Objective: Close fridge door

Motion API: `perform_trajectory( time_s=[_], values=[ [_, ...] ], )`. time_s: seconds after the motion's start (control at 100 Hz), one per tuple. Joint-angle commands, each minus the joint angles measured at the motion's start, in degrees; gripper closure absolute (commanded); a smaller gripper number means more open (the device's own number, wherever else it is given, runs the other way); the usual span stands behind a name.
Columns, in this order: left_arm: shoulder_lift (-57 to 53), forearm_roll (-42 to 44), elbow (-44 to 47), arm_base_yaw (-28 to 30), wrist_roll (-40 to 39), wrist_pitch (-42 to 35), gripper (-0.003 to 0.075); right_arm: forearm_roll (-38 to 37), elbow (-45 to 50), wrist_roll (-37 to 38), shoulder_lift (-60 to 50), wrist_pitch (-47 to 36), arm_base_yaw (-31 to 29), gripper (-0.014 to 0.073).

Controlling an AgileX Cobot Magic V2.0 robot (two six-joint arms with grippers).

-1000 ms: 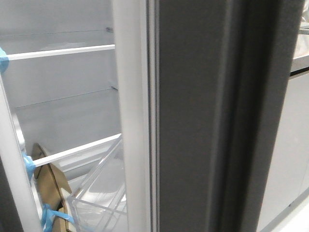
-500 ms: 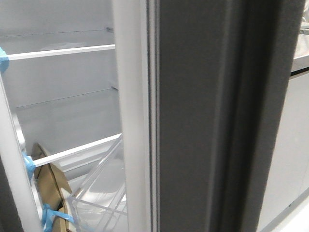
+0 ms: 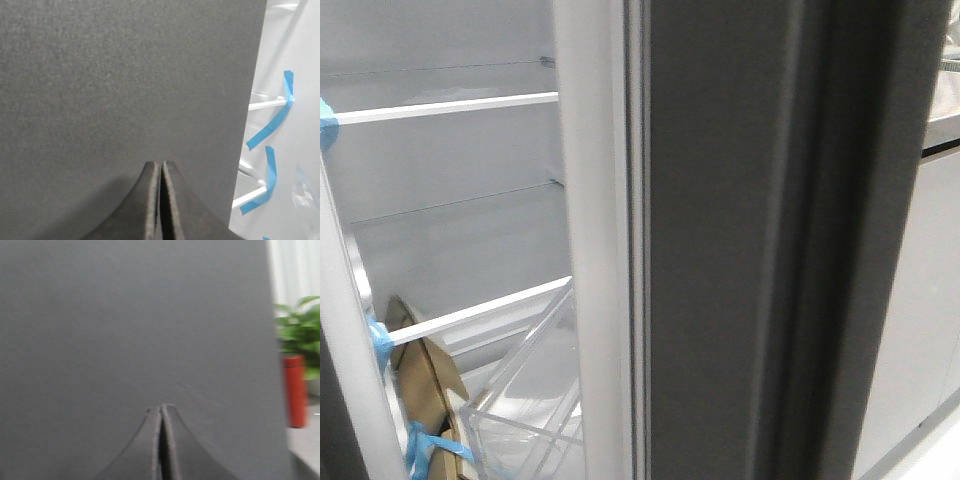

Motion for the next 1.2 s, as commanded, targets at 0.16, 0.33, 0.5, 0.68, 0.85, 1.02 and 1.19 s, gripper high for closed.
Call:
perform_trajectory(
  time_s=[0.16, 0.33, 0.5, 0.68, 0.85, 1.02, 1.19],
  values=[
    [1.09, -0.09, 1.6, -0.27, -0.2, -4.4, 0.0741, 0.05, -9.63, 0.29, 7.45, 0.08, 8.52, 0.067],
    [1.09, -0.09, 1.6, -0.27, -0.2, -4.4, 0.0741, 0.05, -10.26, -0.07, 10.71, -0.04, 9.86, 0.067],
    [1.09, -0.09, 1.6, -0.27, -0.2, -4.4, 0.0741, 0.05, -10.26, -0.07, 13.67, -0.66, 9.86, 0.067],
    [1.09, -0.09, 1.6, -0.27, -0.2, -4.4, 0.0741, 0.14, -10.26, -0.07, 15.49, -1.96, 9.86, 0.067],
    [1.09, -0.09, 1.6, -0.27, -0.2, -4.4, 0.0741, 0.14, -10.26, -0.07, 17.14, -3.15, 9.95, 0.067],
    [1.09, -0.09, 1.6, -0.27, -0.2, -4.4, 0.0741, 0.17, -10.26, -0.07, 20.02, -7.46, 11.67, 0.067],
    [1.09, -0.09, 1.6, -0.27, -0.2, -4.4, 0.0741, 0.17, -10.26, -0.07, 23.59, -11.95, 13.88, 0.067]
  ],
)
